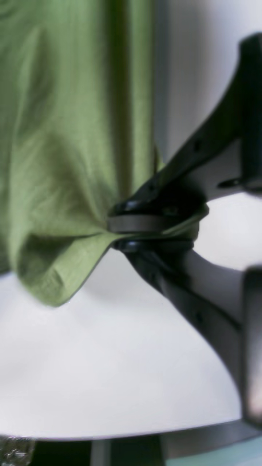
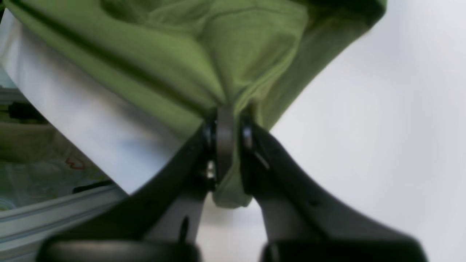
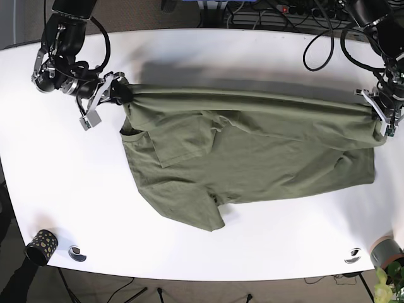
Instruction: Fold the T-shirt properly
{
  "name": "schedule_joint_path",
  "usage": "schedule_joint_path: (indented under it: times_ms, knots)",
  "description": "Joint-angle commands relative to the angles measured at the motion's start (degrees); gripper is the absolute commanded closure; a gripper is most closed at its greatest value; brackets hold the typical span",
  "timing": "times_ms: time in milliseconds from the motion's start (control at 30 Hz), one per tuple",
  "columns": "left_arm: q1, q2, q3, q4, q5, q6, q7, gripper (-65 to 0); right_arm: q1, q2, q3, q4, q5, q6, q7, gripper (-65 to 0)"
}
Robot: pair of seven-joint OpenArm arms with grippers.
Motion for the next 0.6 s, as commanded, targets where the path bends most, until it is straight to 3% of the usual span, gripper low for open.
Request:
schedule_joint_path:
  times_ms: [0, 100, 167, 500, 567]
  knots:
    - [0.91, -1.18, -0.33, 1.19, -0.52, 0.12, -0.89, -11.0, -0.1, 0.95, 0.57, 1.19, 1.32, 0.1, 0.97, -1.9]
    - [3.37, -1.18, -0.42, 1.19, -0.6, 0.12, -0.89, -21.2, -1.51, 0.95, 0.57, 1.19, 1.32, 0.1, 0.97, -1.9]
    - [5.04, -1.18, -0.51, 1.1, -0.6, 0.12, -1.16, -24.2, -2.74, 1.12, 0.57, 1.19, 1.32, 0.1, 0.97, -1.9]
    - [7.94, -2.41, -5.52, -0.92, -0.25, 0.12, -0.89, -24.9, -5.82, 2.79, 0.57, 1.28, 1.32, 0.1, 0.97, -2.2]
    - [8.91, -3.47, -5.52, -0.92, -0.34, 0.12, -0.81, -25.6, -5.91, 2.88, 0.57, 1.28, 1.32, 0.1, 0.89, -5.7]
